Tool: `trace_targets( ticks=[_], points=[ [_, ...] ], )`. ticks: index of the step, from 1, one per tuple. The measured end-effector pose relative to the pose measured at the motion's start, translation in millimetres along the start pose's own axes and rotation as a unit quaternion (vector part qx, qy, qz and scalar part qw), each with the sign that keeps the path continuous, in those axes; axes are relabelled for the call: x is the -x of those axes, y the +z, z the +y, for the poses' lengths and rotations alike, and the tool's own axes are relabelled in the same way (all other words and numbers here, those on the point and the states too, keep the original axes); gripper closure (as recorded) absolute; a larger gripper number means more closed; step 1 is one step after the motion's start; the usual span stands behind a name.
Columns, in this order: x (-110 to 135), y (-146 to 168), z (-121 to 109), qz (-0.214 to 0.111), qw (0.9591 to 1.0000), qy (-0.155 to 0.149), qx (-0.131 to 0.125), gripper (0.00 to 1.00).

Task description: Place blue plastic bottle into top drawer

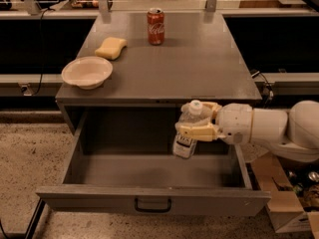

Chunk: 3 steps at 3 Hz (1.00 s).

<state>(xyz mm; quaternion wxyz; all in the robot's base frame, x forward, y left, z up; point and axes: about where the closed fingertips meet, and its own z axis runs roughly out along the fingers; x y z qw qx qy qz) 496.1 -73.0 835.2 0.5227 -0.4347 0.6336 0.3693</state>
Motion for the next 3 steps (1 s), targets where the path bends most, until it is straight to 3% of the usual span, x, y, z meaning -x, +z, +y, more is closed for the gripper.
trace_targets(
  ticks=[1,2,3],
  points=[
    [-14,5,0,-0.008,0.9999,-0.007,0.009,1.0],
    [-27,17,1,-0.001,0.9995,0.001,0.033,1.0],
    [-62,40,8,0.005,0.9968,0.01,0.079,1.0]
  ],
)
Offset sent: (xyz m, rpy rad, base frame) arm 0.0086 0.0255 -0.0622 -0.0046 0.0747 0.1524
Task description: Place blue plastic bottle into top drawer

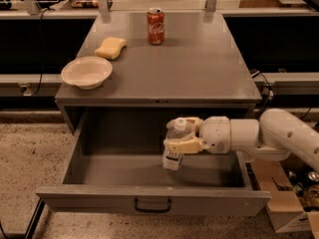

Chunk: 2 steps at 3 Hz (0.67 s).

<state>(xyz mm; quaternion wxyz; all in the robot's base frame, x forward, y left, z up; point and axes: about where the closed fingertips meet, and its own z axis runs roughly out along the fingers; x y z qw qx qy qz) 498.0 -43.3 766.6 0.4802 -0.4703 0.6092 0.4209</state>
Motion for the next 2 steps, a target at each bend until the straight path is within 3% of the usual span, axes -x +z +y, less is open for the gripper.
trace_targets(
  ticks=[1,2],
  points=[
    [-24.6,17.7,6.3,0.008,0.9993,-0.014,0.032,1.0],
    [-23.6,19.1,7.0,0.008,0.9993,-0.014,0.034,0.84]
  ],
)
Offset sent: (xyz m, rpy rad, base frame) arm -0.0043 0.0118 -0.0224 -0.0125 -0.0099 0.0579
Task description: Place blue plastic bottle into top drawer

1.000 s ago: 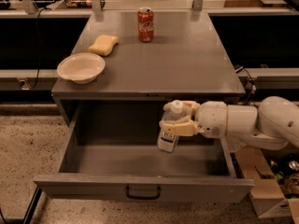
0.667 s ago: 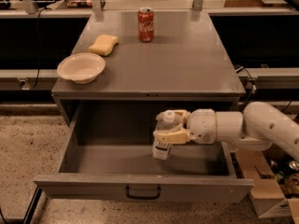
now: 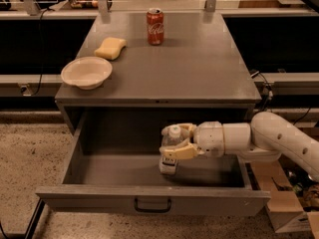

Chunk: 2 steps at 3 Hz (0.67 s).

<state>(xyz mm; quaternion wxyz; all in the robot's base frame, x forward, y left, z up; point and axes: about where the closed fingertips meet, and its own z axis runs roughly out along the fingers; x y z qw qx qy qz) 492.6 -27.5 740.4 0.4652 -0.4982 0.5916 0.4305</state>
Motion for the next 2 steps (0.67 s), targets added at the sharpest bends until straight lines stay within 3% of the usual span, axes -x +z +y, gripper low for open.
trace_targets(
  ticks=[2],
  points=[
    [1.3,3.6,1.5,0.0,1.0,-0.001,0.004,0.36]
  ],
)
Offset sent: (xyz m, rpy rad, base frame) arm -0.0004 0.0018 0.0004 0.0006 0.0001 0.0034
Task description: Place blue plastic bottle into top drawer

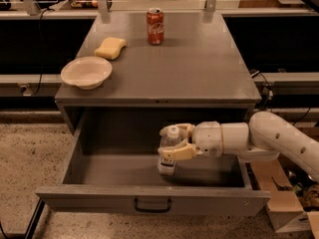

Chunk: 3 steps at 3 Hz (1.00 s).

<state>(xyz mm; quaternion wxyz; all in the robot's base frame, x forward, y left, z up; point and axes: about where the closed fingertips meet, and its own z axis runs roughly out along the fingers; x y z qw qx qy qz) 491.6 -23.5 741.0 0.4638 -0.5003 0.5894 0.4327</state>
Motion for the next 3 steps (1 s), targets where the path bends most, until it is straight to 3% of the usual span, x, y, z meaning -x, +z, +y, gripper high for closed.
trace_targets(
  ticks=[1,2,3],
  points=[
    [0.5,1.8,0.7,0.0,1.0,0.0,0.002,0.14],
    [1.0,3.4,1.4,0.0,1.0,-0.001,0.004,0.0],
    [1.1,3.4,1.4,0.0,1.0,-0.001,0.004,0.0]
  ],
)
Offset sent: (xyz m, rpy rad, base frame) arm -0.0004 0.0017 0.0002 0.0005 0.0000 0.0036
